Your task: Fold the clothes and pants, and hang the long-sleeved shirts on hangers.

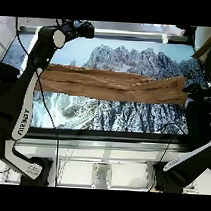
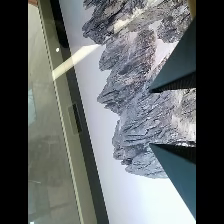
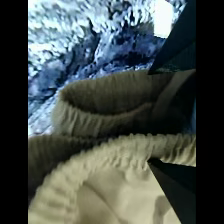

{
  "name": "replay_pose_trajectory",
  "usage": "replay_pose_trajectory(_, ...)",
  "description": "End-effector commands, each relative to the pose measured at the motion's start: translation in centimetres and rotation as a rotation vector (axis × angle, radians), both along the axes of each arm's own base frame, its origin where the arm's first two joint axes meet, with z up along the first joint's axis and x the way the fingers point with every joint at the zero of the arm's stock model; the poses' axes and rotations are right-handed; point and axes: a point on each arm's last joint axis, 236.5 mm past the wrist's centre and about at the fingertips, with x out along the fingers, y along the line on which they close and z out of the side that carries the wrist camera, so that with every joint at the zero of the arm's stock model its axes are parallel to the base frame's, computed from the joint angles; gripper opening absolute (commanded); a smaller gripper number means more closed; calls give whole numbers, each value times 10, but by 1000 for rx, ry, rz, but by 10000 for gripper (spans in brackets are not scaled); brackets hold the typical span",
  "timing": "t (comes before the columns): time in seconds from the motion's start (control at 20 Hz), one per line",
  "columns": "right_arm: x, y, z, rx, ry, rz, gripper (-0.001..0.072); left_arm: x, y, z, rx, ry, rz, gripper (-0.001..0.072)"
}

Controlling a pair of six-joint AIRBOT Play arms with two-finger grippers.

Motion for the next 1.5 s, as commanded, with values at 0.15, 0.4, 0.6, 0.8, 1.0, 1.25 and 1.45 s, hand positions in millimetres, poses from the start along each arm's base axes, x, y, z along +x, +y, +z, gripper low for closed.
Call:
replay_pose_trajectory(0.15, -9, 2, -32, 45, 79, -16, 551, -1, 0, -1, 2, 6, -1, 346)
replay_pose_trajectory(0.4, -2, 24, -30, 120, 64, 12, 535, 0, -1, -3, 3, 9, -3, 346)
replay_pose_trajectory(0.6, 8, 51, -38, 117, 78, 67, 207, 0, -2, -5, 4, 12, -4, 346)
replay_pose_trajectory(0.8, 14, 60, -28, 117, 66, 96, 33, -2, -4, -7, 5, 24, -9, 338)
replay_pose_trajectory(1.0, 35, 71, 53, 169, -92, 102, 33, -20, -24, -63, 57, 213, -65, 12)
replay_pose_trajectory(1.25, 60, 154, 165, 277, -245, 147, 33, -69, -126, -185, -10, 555, -280, 12)
replay_pose_trajectory(1.45, 61, 253, 183, 301, -207, 284, 33, -114, -201, -257, -11, 670, -427, 12)
